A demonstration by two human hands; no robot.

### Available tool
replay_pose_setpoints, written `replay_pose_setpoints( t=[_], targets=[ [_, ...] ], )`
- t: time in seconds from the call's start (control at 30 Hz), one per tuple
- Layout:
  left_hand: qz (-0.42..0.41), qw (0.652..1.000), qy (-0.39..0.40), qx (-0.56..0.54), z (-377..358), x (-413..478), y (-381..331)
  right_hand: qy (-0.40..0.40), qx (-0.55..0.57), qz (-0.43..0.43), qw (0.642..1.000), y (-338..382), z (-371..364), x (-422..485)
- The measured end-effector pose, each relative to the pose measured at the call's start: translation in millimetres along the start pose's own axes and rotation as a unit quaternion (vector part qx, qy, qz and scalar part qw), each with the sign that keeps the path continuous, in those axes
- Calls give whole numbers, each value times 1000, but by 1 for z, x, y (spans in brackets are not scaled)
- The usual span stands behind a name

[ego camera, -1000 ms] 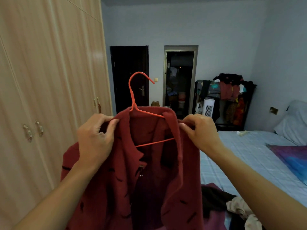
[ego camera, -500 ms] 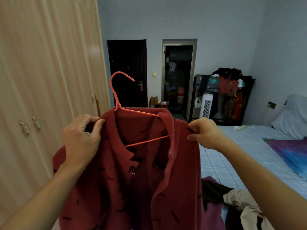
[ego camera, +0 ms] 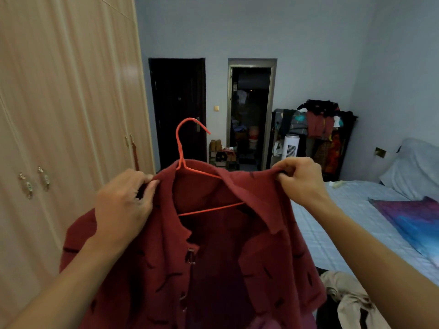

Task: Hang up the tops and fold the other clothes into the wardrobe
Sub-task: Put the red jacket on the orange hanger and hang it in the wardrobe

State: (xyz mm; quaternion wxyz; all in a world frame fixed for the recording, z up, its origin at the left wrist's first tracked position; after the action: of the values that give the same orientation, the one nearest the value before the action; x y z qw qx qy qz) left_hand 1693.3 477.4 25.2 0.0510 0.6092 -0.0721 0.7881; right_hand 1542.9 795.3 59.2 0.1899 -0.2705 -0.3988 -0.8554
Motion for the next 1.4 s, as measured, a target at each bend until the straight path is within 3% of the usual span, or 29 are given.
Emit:
replay_pose_setpoints(
  t=[0.3,0.47,0.6,0.83,1.1,1.4],
  targets=[
    [72,996,-11,-51,-17,-2,-23,22,117,69,990,41,-31,-33],
    [107,989,-42,-94,-10,-1,-25,41,38,186,981,52,-32,-59],
    [133,981,-60,-130,0,1,-29,17,63,190,980,53,-23,-51],
    [136,978,-71,-144,11,7,-28,-84,-120,207,967,42,-14,-31],
    [125,983,-55,-124,17,2,-24,-2,-20,233,972,27,-17,-29],
    [38,994,-14,-100,17,8,-38,30,4,255,966,43,-18,-38]
  ],
)
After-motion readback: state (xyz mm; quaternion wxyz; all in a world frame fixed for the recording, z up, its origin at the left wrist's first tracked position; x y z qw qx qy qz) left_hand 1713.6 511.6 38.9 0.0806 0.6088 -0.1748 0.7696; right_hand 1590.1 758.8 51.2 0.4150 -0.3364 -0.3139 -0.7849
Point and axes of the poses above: each hand's wrist, its own x-axis towards the middle knuckle, its own z-axis out of the back of the hand, y = z × x, the point moved 3 cm from there along x, towards the middle knuckle, and after that the axes turned 3 degrees about -x, right-handed, at the moved point
